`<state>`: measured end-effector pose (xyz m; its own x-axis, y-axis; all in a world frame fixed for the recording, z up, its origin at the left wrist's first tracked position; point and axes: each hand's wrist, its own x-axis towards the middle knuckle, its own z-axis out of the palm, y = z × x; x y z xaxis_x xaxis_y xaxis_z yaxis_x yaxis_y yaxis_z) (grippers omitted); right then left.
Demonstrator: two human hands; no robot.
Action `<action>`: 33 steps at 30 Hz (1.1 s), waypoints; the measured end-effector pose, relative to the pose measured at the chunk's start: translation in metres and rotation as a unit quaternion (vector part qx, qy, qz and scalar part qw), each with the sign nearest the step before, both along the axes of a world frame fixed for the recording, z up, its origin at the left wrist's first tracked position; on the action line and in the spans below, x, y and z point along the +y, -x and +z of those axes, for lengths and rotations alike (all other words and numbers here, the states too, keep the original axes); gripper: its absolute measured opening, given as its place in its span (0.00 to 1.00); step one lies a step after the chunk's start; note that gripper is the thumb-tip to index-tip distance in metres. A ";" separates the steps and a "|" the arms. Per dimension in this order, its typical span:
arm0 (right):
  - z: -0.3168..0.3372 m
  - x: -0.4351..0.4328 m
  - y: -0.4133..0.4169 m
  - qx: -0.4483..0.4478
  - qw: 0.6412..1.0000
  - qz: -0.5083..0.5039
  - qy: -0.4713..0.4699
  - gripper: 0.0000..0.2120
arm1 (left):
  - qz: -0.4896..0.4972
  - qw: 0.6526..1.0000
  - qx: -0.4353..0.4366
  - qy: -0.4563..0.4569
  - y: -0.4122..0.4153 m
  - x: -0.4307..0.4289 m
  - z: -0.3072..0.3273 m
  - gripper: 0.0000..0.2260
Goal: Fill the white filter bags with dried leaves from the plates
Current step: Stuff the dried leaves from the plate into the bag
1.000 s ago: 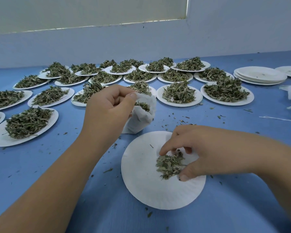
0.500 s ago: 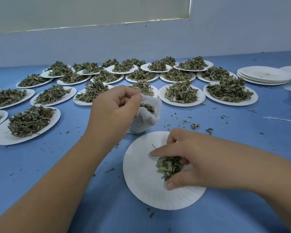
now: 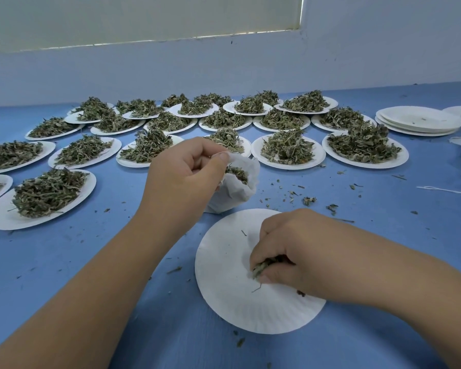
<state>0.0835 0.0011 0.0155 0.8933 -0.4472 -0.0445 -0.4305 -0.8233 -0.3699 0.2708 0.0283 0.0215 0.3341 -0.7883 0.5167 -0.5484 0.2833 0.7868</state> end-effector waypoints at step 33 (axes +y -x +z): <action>0.007 -0.012 -0.003 -0.319 0.927 -0.197 0.033 0.05 | -0.073 0.996 -0.045 -0.030 0.020 0.007 -0.010 0.04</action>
<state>0.0864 -0.0107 0.0228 0.4959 -0.7266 0.4754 -0.4126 -0.6789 -0.6073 0.2506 0.0352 0.0114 0.1670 -0.8551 0.4908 -0.5742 0.3203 0.7535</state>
